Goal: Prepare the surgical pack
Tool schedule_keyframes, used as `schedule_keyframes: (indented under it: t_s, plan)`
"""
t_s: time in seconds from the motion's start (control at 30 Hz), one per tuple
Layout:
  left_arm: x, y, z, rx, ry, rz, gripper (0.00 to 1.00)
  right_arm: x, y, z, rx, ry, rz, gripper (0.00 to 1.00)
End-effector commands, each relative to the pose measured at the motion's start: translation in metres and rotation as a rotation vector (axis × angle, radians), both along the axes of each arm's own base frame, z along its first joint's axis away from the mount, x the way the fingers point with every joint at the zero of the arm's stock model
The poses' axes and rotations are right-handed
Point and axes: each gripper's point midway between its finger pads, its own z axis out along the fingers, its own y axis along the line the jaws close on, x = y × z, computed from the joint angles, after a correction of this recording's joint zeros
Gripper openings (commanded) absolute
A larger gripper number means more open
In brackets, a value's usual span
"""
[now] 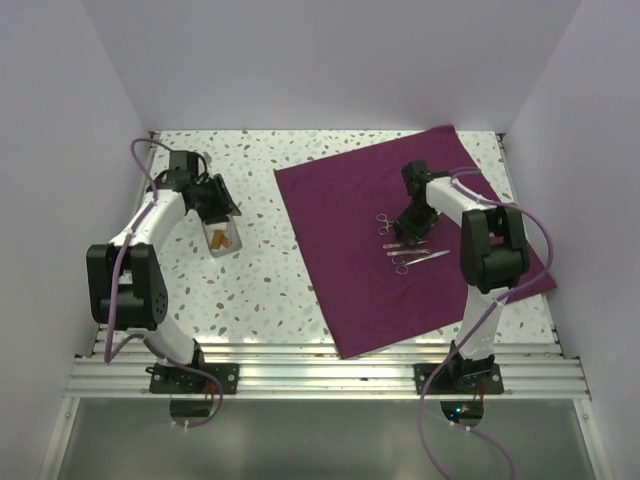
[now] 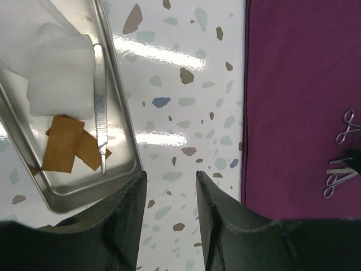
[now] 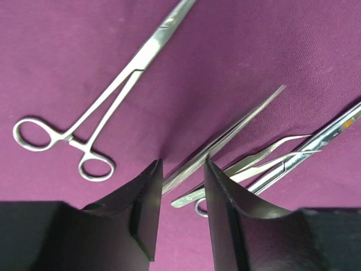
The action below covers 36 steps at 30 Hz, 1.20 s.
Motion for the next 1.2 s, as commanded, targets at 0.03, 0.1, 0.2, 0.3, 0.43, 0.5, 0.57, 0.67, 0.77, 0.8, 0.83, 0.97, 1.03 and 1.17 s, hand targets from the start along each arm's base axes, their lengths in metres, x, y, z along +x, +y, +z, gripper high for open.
schedule_keyframes:
  t_s: [0.03,0.1,0.2,0.3,0.43,0.5,0.57,0.67,0.77,0.8,0.83,0.97,1.03,1.17]
  plan:
    - [-0.010,-0.027,0.029,-0.054,-0.061,-0.086,0.44,0.007,-0.005,-0.005,-0.018,-0.020,-0.063,0.38]
    - [-0.011,-0.034,0.034,-0.064,-0.073,-0.112,0.44,0.008,-0.006,-0.004,-0.023,-0.027,-0.069,0.36]
    - [-0.013,-0.047,0.041,-0.076,-0.084,-0.151,0.44,0.010,-0.006,-0.006,-0.026,-0.024,-0.069,0.33]
    - [-0.017,-0.059,0.047,-0.085,-0.095,-0.180,0.43,0.014,-0.005,-0.004,-0.023,-0.030,-0.069,0.31]
    - [-0.020,-0.073,0.053,-0.116,-0.108,-0.217,0.43,0.018,-0.005,0.001,-0.028,-0.035,-0.059,0.19]
    - [-0.020,-0.079,0.059,-0.138,-0.130,-0.237,0.44,0.019,-0.004,0.006,-0.018,-0.042,-0.057,0.12]
    - [-0.019,-0.088,0.071,-0.169,-0.173,-0.271,0.47,0.022,-0.004,0.021,-0.021,-0.083,-0.047,0.11]
    - [-0.019,-0.104,0.082,-0.211,-0.219,-0.318,0.50,0.023,0.005,0.047,0.009,-0.143,-0.005,0.00]
    - [-0.024,-0.132,0.092,-0.276,-0.264,-0.383,0.52,0.024,0.021,0.075,0.045,-0.203,0.073,0.00]
    - [-0.029,-0.147,0.098,-0.308,-0.284,-0.420,0.52,0.023,0.036,0.083,0.080,-0.227,0.118,0.00]
    - [-0.031,-0.162,0.106,-0.379,-0.311,-0.445,0.53,0.027,0.056,0.099,0.169,-0.281,0.170,0.00]
    - [-0.041,-0.197,0.118,-0.486,-0.329,-0.497,0.56,0.018,0.103,0.139,0.245,-0.387,0.333,0.00]
    - [-0.042,-0.212,0.119,-0.447,-0.324,-0.514,0.59,0.011,0.110,0.149,0.253,-0.382,0.347,0.00]
    - [-0.043,-0.230,0.112,-0.366,-0.314,-0.518,0.61,-0.008,0.132,0.165,0.302,-0.363,0.331,0.00]
